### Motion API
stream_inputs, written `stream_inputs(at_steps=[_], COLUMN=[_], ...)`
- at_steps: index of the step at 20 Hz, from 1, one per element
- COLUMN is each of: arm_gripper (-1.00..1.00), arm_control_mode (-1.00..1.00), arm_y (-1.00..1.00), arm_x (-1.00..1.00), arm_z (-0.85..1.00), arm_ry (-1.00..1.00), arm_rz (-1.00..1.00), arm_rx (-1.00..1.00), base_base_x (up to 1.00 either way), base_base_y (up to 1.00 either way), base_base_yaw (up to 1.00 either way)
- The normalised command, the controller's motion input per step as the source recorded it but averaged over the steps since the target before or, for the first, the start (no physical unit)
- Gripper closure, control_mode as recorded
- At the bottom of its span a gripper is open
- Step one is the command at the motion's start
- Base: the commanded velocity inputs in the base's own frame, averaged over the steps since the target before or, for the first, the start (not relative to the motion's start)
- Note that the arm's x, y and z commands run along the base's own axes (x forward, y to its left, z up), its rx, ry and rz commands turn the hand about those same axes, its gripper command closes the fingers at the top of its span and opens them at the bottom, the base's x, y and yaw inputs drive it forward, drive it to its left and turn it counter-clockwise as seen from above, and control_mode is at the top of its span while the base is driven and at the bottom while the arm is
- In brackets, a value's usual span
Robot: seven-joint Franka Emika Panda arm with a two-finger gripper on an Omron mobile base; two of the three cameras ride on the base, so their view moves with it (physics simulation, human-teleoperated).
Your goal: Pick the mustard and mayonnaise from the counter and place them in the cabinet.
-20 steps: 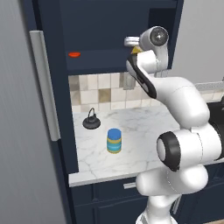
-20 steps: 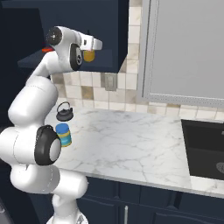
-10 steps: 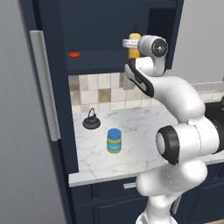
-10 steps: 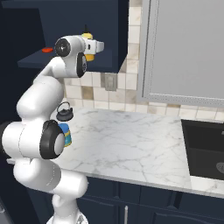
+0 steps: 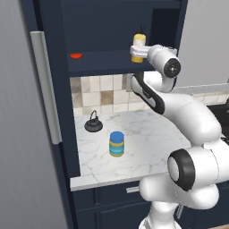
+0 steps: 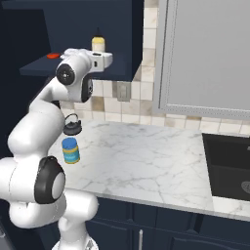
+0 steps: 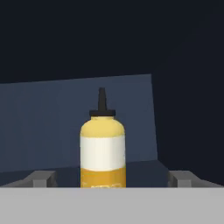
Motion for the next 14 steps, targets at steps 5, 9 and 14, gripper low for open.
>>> stream_inputs(at_steps=[5,9,14], arm_gripper=[-1.0,-1.0,-1.0], arm_control_mode=[-1.0,-1.0,-1.0], arm_y=[0.0,0.0,0.0], arm_x=[-0.83,-0.71,-0.47], arm_z=[0.05,0.02,0.02], arm_ry=[-0.07,0.0,0.06], arm_rz=[0.0,0.0,0.01], arm_rx=[0.0,0.0,0.06], base_base_x=[0.0,0.0,0.0], base_base_y=[0.0,0.0,0.0], base_base_yaw=[0.0,0.0,0.0])
